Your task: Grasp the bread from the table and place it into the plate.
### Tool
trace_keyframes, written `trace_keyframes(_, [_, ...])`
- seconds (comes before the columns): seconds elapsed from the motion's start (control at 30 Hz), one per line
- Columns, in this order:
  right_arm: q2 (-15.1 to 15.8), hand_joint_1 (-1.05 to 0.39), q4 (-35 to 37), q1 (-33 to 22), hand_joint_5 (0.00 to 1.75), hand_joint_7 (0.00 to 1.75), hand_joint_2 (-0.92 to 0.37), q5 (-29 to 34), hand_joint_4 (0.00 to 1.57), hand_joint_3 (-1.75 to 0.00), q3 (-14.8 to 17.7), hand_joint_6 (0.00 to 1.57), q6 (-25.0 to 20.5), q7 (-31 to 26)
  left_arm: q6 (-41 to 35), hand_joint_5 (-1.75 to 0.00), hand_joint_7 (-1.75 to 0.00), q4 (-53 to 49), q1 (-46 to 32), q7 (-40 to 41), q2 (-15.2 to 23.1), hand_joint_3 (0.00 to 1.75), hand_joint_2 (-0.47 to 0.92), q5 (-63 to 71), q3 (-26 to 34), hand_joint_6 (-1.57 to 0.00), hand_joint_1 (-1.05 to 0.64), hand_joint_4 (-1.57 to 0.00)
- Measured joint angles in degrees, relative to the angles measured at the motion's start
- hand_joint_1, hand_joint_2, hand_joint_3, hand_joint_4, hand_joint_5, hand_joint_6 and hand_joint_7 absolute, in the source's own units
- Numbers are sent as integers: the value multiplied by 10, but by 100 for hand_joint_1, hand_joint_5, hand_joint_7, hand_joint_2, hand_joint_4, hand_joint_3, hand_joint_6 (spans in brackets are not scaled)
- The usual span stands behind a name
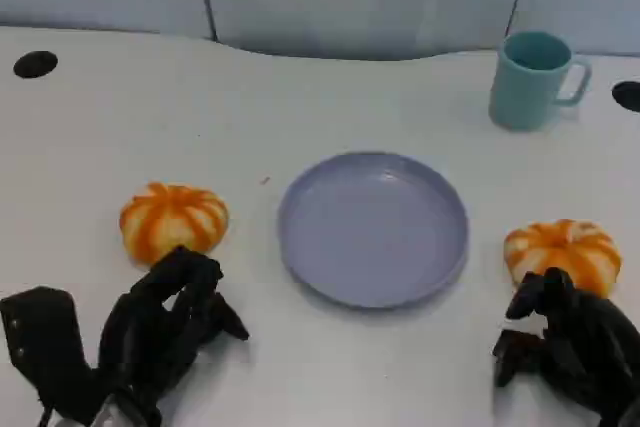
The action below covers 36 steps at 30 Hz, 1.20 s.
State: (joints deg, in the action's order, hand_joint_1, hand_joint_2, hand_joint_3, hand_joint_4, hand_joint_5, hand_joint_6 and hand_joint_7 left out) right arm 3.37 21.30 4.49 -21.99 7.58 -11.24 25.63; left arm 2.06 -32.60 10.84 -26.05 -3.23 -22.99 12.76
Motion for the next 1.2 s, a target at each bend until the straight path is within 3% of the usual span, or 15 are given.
trace_keyframes(0.93, [0, -46, 9, 2, 113, 103, -92, 1, 133, -47, 0, 121, 14, 8, 1, -175, -165, -1, 0, 0, 0, 28, 92, -1, 1, -56, -57, -76])
trace_keyframes(0.97, [0, -46, 9, 2, 113, 103, -92, 1, 133, -46, 0, 122, 14, 8, 1, -172, -160, -1, 0, 0, 0, 30, 92, -1, 1, -56, -58, -73])
trace_keyframes(1.03, [0, -46, 9, 2, 113, 103, -92, 1, 133, -46, 0, 122, 13, 8, 20, -157, -129, -8, 0, -3, 1, 31, 92, 7, -1, -56, -63, -66])
trace_keyframes(1.1, [-1, -44, 8, 2, 114, 104, -92, 1, 132, -49, -1, 120, 14, 6, 92, -132, -90, -26, 1, -11, 6, 26, 92, 36, -10, -58, -63, -60])
trace_keyframes(1.13, [-1, -44, 8, 2, 114, 104, -92, 1, 132, -50, -1, 119, 15, 5, 134, -127, -82, -33, 1, -13, 10, 25, 92, 50, -15, -59, -63, -59])
trace_keyframes(1.2, [-3, -45, 9, 2, 114, 106, -92, 1, 131, -49, -2, 119, 19, 6, 209, -100, -51, -46, 4, -16, 18, 26, 92, 80, -22, -54, -64, -54])
